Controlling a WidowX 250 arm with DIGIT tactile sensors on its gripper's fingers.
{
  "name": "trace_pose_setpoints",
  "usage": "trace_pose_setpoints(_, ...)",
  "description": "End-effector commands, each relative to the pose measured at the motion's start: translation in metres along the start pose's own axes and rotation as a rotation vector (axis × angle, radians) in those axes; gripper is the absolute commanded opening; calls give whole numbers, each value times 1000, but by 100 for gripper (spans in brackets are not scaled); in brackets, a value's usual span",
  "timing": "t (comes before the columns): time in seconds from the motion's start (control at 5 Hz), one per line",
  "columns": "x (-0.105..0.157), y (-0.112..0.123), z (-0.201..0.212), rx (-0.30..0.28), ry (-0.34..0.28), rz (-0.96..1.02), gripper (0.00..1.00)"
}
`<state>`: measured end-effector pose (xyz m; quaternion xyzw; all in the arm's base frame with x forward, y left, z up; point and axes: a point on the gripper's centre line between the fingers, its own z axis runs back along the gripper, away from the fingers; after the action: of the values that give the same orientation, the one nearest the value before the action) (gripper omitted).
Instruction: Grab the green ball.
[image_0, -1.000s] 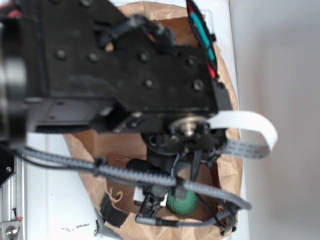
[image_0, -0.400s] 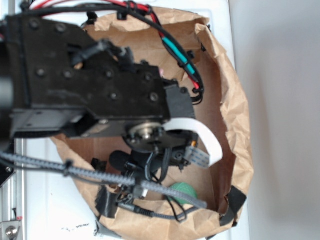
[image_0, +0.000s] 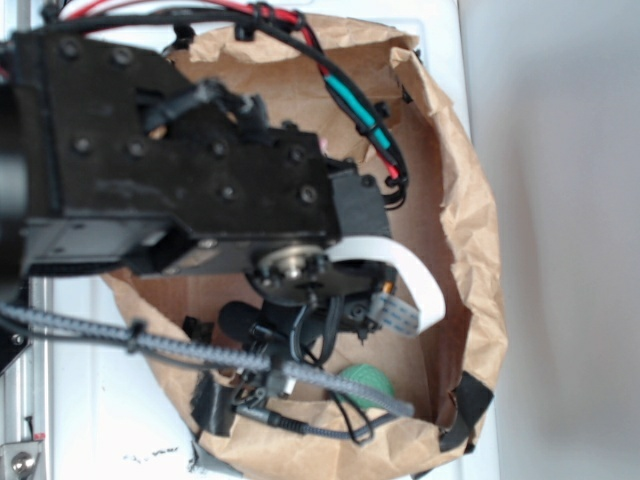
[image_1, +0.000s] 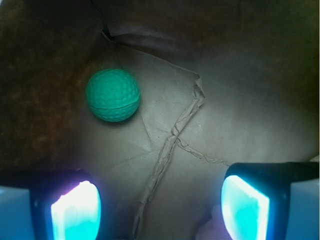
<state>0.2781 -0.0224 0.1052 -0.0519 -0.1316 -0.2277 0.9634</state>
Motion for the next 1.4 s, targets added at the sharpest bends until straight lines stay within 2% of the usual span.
trace_pose_setpoints(0.0,8,20,4,-46,21,-161,100)
trace_pose_setpoints(0.2,12,25,4,-122,4,-248,100)
trace_pose_setpoints(0.8,12,29,-5,-112,-97,-439,100)
trace_pose_setpoints(1.0,20,37,2,-107,-118,-417,100)
trace_pose_setpoints(1.2,23,42,0,-128,-127,-417,100)
